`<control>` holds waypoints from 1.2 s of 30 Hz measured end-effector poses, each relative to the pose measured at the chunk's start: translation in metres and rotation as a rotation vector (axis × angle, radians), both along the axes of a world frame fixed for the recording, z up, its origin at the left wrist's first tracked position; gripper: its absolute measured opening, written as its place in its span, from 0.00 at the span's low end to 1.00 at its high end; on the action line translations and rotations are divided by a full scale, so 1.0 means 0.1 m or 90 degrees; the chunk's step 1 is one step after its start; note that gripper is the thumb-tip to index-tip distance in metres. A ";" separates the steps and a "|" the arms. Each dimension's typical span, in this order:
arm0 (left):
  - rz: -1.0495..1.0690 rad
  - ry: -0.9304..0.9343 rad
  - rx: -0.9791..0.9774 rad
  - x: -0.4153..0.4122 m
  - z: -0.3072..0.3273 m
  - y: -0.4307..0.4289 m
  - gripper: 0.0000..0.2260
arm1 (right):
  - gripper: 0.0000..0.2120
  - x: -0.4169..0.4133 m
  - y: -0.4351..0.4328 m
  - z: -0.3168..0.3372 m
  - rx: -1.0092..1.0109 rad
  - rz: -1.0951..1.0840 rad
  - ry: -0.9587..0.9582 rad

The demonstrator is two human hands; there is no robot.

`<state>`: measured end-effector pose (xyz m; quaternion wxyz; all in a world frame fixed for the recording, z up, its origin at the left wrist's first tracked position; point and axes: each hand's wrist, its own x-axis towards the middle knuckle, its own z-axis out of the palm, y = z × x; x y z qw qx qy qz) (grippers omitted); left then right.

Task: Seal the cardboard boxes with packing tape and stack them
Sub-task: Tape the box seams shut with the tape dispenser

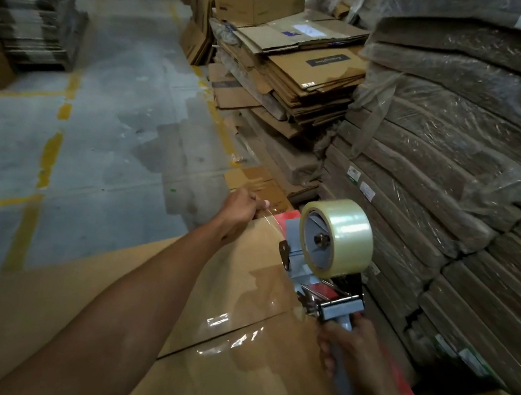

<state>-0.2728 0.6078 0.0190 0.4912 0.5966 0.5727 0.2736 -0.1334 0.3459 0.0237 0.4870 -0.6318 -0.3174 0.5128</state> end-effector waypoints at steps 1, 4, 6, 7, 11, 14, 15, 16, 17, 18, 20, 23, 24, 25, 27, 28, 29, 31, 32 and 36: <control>-0.004 0.006 -0.006 0.00 0.01 0.00 0.10 | 0.07 0.00 0.01 0.01 -0.001 0.000 0.006; -0.009 0.041 -0.035 0.00 0.00 0.04 0.09 | 0.03 -0.03 0.02 0.05 -0.015 -0.025 0.043; -0.013 0.066 -0.037 0.00 0.02 0.02 0.08 | 0.07 -0.04 0.03 0.06 -0.019 -0.028 0.038; -0.021 0.085 -0.033 0.01 0.02 0.02 0.07 | 0.12 -0.04 0.04 0.05 -0.023 -0.029 0.031; -0.044 0.179 -0.032 0.00 0.02 0.04 0.11 | 0.19 -0.05 0.04 0.07 -0.059 -0.013 0.003; -0.028 0.279 0.083 0.04 0.01 -0.01 0.07 | 0.14 -0.07 0.05 0.12 -0.070 0.002 -0.041; -0.037 0.267 0.132 0.07 0.04 -0.08 0.04 | 0.13 -0.08 0.05 0.13 -0.074 0.004 -0.053; -0.070 0.243 0.164 0.12 0.06 -0.17 0.04 | 0.13 -0.09 0.05 0.15 -0.075 0.004 -0.061; -0.132 0.235 0.175 0.16 0.07 -0.24 0.06 | 0.12 -0.09 0.04 0.16 -0.076 0.005 -0.067; -0.211 0.258 0.171 0.20 0.06 -0.31 0.09 | 0.11 -0.10 0.04 0.17 -0.078 0.003 -0.073; -0.334 0.395 0.152 0.22 0.06 -0.36 0.21 | 0.09 -0.11 0.04 0.19 -0.080 0.000 -0.089; -0.342 0.508 0.163 0.22 0.08 -0.34 0.23 | 0.08 -0.11 0.11 0.22 -0.091 0.016 -0.135; -0.335 0.512 0.160 0.24 0.07 -0.32 0.22 | 0.08 -0.11 0.14 0.23 -0.097 0.020 -0.153; -0.320 0.485 0.148 0.27 0.05 -0.30 0.22 | 0.08 -0.11 0.16 0.23 -0.101 0.024 -0.164; -0.298 0.460 0.141 0.33 0.05 -0.29 0.21 | 0.08 -0.08 0.19 0.26 -0.114 0.025 -0.172; -0.296 0.498 0.156 0.33 0.04 -0.29 0.19 | 0.08 -0.07 0.18 0.28 -0.117 0.023 -0.175; -0.295 0.528 0.174 0.35 0.03 -0.31 0.18 | 0.08 -0.05 0.16 0.30 -0.119 0.020 -0.171; -0.287 0.546 0.173 0.35 0.01 -0.33 0.20 | 0.07 -0.02 0.10 0.31 -0.124 0.021 -0.171; -0.282 0.547 0.176 0.34 -0.02 -0.34 0.21 | 0.08 -0.01 0.05 0.31 -0.127 0.027 -0.182; -0.281 0.580 0.252 0.33 -0.12 -0.34 0.20 | 0.08 0.07 -0.22 0.30 -0.153 0.051 -0.249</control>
